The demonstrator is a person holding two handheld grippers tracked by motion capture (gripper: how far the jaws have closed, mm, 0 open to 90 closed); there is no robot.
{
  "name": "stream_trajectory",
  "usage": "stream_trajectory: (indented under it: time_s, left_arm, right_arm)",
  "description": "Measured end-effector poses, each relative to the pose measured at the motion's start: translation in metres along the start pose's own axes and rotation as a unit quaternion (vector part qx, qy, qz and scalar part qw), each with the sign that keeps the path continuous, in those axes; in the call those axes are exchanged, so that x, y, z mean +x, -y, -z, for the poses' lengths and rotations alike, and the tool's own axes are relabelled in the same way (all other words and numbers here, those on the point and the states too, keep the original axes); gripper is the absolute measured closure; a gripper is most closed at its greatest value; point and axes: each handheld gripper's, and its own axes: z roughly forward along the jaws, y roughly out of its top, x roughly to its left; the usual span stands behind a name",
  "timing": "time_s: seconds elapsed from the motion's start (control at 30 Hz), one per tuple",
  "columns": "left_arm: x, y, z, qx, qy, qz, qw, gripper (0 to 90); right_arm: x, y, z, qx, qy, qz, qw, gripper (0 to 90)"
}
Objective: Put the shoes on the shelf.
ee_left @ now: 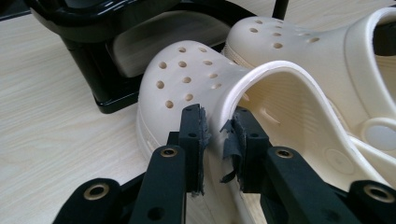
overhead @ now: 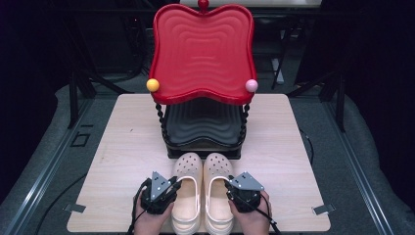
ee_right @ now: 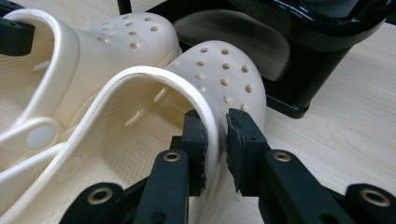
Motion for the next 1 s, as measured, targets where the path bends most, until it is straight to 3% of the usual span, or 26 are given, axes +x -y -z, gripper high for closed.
stream_trajectory:
  time_s: [0.2, 0.3, 0.33, 0.43, 0.47, 0.63, 1.0]
  left_arm:
    - [0.003, -0.001, 0.011, 0.001, 0.008, 0.008, 0.9999, 78.1]
    - [0.002, -0.004, 0.018, -0.004, 0.010, 0.009, 0.9999, 78.1]
    - [0.002, -0.005, 0.020, -0.006, 0.010, 0.007, 0.9999, 78.1]
    - [0.001, -0.008, 0.026, -0.010, 0.013, 0.005, 0.9999, 78.1]
    - [0.001, -0.011, 0.033, -0.014, 0.015, 0.004, 0.9998, 78.1]
    - [0.000, -0.020, 0.048, -0.026, 0.018, 0.004, 0.9995, 78.0]
    - [-0.001, -0.041, 0.065, -0.050, 0.019, 0.001, 0.9985, 78.1]
  right_arm:
    - [0.004, -0.001, 0.007, -0.014, 0.001, -0.011, 0.9998, 78.0]
    - [0.005, -0.003, 0.014, -0.006, -0.009, -0.013, 0.9998, 78.0]
    - [0.007, -0.004, 0.014, -0.021, -0.010, -0.015, 0.9996, 78.0]
    - [0.009, -0.008, 0.021, -0.016, -0.016, -0.011, 0.9997, 78.0]
    - [0.011, -0.011, 0.025, -0.029, -0.016, -0.008, 0.9994, 77.9]
    - [0.013, -0.019, 0.039, -0.044, -0.020, -0.009, 0.9988, 77.9]
    - [0.008, -0.035, 0.058, -0.077, -0.015, -0.020, 0.9967, 77.9]
